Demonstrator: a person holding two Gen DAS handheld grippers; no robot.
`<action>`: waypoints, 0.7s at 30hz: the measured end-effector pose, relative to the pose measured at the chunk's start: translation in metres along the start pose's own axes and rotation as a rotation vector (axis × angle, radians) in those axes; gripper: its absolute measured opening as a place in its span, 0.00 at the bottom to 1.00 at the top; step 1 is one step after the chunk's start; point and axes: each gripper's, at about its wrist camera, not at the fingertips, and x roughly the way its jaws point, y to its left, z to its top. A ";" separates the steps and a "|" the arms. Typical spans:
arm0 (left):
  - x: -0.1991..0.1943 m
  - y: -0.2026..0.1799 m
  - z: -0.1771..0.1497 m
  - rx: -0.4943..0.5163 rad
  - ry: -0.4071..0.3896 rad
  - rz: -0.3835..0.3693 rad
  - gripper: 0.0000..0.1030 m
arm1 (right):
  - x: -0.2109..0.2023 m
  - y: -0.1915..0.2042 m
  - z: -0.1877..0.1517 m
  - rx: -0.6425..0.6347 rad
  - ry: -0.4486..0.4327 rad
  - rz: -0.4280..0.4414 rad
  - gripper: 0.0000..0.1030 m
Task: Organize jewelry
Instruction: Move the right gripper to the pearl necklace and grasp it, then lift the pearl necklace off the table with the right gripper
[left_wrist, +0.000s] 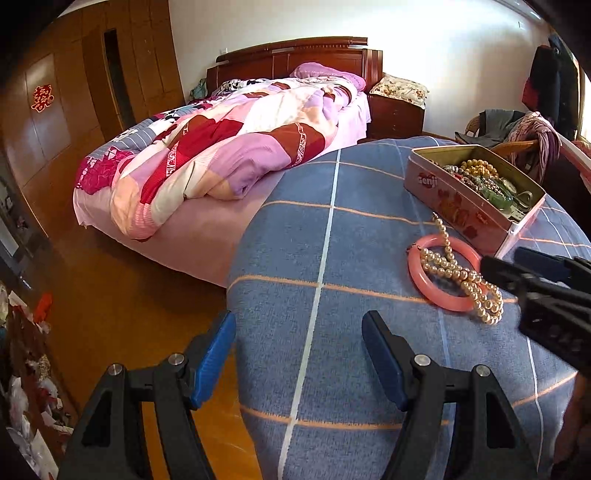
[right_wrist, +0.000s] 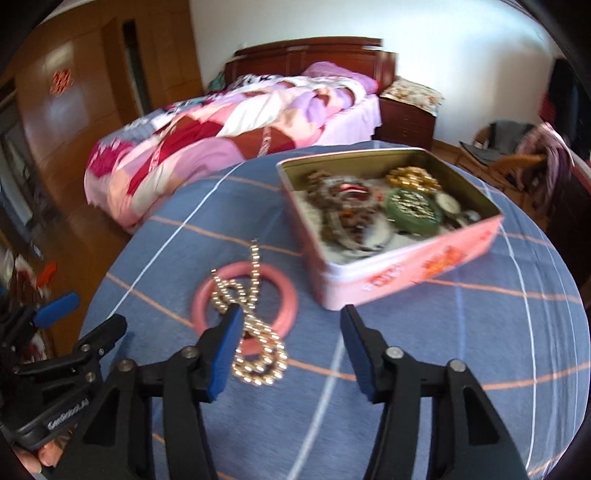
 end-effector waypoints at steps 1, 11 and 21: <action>0.000 0.000 0.000 0.000 0.001 0.002 0.69 | 0.003 0.003 0.001 -0.009 0.009 0.004 0.53; -0.004 0.003 0.001 0.007 -0.004 0.020 0.69 | 0.029 0.018 -0.001 -0.090 0.080 -0.022 0.48; -0.007 0.003 0.001 0.010 -0.007 0.022 0.69 | 0.007 0.005 -0.011 -0.036 0.059 0.013 0.15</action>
